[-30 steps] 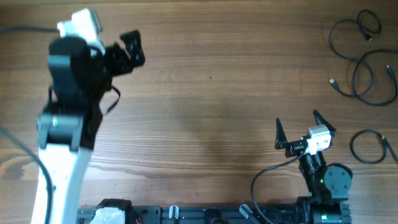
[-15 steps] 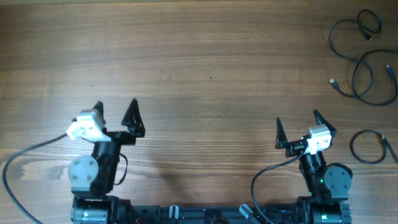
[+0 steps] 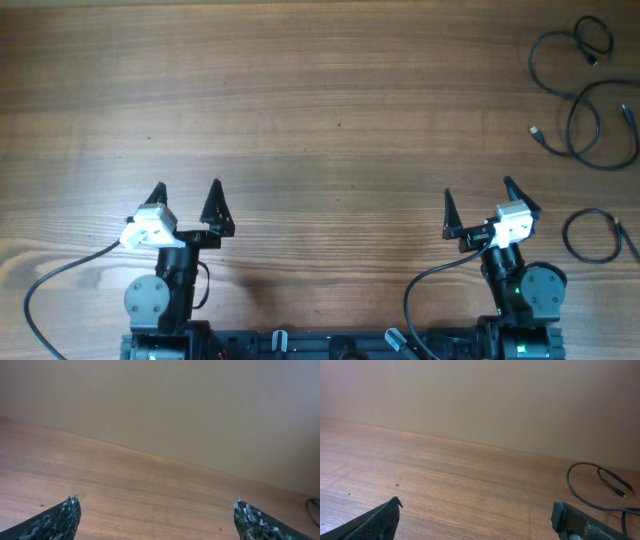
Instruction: Untangle cables
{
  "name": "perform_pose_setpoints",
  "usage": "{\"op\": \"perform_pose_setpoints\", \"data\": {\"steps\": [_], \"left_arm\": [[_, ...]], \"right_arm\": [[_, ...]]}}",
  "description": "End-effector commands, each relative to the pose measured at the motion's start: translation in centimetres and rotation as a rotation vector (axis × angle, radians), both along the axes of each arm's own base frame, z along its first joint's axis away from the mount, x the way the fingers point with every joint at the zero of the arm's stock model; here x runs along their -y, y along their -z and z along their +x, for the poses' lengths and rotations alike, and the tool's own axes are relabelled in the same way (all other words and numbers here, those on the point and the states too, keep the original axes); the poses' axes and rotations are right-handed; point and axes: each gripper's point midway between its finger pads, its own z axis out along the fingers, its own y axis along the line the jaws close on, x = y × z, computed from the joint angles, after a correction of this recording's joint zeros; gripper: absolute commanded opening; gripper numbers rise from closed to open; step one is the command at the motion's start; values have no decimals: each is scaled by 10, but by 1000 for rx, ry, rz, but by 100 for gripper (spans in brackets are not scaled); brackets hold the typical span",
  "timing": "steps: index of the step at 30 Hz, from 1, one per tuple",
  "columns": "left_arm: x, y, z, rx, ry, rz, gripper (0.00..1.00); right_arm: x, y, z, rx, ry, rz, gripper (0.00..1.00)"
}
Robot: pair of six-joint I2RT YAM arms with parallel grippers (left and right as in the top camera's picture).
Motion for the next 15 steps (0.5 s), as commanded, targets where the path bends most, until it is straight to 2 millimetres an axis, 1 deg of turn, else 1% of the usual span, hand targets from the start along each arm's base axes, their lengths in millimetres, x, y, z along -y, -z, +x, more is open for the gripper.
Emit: {"op": "perform_pose_setpoints", "data": {"steps": [1, 4, 8, 15], "left_arm": [[-7, 20, 0, -21, -33, 24, 100], [-10, 32, 1, -35, -42, 23, 100], [-9, 48, 1, -96, -40, 25, 100], [-6, 47, 1, -93, -22, 17, 100]], "right_arm": [[1, -1, 0, 5, 9, 6, 100], [1, -1, 0, 5, 9, 5, 100], [1, -1, 0, 5, 9, 5, 100], [1, -1, 0, 5, 9, 6, 100]]}}
